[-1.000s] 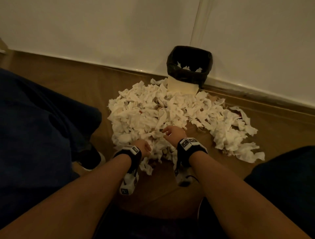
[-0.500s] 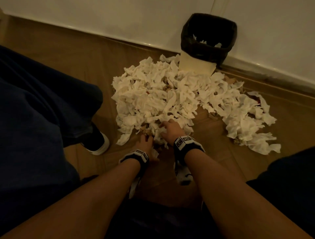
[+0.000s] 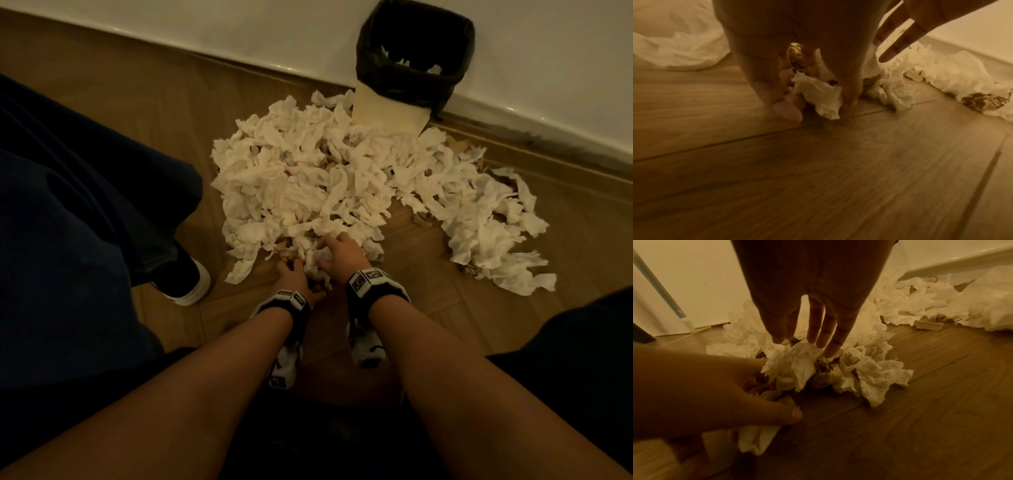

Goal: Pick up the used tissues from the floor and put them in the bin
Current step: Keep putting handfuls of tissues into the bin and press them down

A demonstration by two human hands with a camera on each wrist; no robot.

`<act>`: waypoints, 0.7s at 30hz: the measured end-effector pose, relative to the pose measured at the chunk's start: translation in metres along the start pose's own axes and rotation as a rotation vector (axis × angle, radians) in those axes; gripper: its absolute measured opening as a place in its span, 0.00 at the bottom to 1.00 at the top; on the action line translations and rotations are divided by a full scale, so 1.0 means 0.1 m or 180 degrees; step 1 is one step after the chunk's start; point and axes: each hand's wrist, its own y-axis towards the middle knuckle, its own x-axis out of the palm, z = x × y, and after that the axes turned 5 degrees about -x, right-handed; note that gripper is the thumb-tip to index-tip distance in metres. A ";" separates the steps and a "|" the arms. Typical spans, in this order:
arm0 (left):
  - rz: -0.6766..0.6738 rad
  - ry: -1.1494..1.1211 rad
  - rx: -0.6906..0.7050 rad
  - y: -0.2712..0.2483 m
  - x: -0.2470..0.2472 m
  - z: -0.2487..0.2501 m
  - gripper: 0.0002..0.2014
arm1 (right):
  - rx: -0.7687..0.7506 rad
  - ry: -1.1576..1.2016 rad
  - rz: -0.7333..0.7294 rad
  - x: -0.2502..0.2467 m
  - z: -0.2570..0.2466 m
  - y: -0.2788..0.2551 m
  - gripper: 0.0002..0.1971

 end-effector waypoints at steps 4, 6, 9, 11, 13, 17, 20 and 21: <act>-0.0072 0.0166 0.0024 -0.02 -0.07 0.06 0.34 | -0.0176 -0.0224 0.0041 0.01 0.05 -0.03 0.18; -0.0041 0.0105 0.0152 -0.03 -0.09 0.08 0.28 | -0.0318 -0.0484 -0.0086 0.02 0.04 -0.03 0.20; 0.0018 -0.0031 0.0143 -0.04 -0.10 0.07 0.24 | -0.0571 -0.0914 -0.0291 0.05 -0.01 -0.03 0.23; 0.0053 -0.0190 0.0104 -0.07 -0.12 0.05 0.21 | -0.0652 -0.1251 -0.0407 0.08 -0.02 -0.04 0.27; 0.0065 -0.0238 0.0121 -0.11 -0.14 0.05 0.13 | -0.0623 -0.1478 -0.0472 0.11 0.00 -0.04 0.30; 0.0118 -0.0478 0.0060 -0.16 -0.21 -0.04 0.03 | -0.0355 -0.1362 -0.0344 0.13 0.00 -0.04 0.19; 0.0190 -0.0689 0.0048 -0.17 -0.26 -0.11 0.07 | -0.0105 -0.1125 -0.0396 0.06 0.00 0.03 0.14; 0.0205 -0.0729 0.0051 -0.16 -0.28 -0.13 0.08 | -0.0059 -0.1004 -0.0395 0.03 -0.01 0.06 0.13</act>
